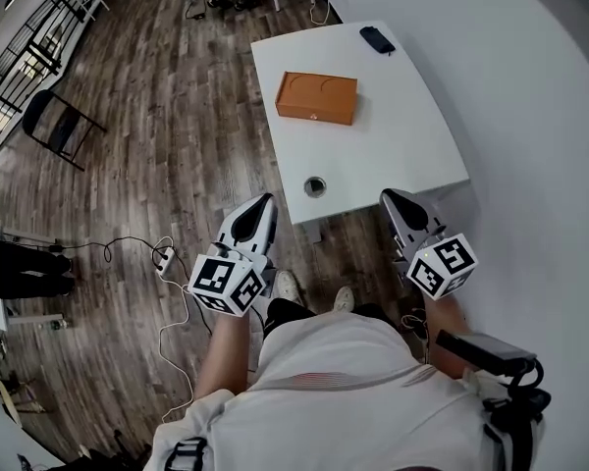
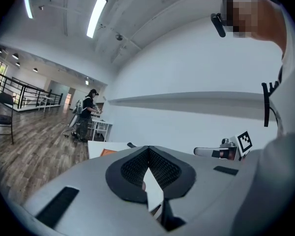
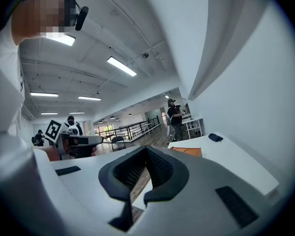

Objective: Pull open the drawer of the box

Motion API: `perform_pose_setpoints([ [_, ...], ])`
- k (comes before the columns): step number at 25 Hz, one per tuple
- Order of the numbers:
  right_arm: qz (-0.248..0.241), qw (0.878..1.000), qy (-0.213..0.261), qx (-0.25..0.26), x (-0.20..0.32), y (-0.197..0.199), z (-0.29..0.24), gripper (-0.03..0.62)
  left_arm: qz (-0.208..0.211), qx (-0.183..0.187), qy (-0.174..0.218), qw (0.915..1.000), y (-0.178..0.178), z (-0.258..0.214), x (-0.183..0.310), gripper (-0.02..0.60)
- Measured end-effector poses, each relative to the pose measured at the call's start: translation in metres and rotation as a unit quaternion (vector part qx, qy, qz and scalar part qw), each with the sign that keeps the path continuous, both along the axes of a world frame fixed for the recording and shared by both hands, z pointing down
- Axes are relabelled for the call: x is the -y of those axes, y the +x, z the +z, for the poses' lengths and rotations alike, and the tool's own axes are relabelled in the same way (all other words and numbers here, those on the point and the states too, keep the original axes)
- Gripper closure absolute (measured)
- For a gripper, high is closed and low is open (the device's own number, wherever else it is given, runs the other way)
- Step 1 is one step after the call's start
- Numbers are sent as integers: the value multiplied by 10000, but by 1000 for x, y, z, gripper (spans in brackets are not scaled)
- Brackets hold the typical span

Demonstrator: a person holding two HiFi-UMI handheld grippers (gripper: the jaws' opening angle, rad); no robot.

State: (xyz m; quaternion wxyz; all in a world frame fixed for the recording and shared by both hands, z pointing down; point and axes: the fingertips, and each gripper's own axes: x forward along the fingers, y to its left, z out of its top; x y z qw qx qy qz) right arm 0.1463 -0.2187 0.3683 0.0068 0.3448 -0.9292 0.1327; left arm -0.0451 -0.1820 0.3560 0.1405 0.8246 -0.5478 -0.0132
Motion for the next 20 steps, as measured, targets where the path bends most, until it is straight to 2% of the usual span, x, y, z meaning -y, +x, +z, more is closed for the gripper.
perform_pose_setpoints([
  [6, 329, 9994, 17, -90, 20, -19, 4, 591, 318, -2, 63, 9995, -20, 6, 33, 571],
  [15, 941, 9952, 155, -237, 42, -84, -9, 591, 777, 58, 73, 9969, -92, 9, 72, 571],
  [20, 1130, 9930, 74, -349, 44, -97, -4, 591, 915, -174, -77, 9956, -108, 21, 82, 571],
])
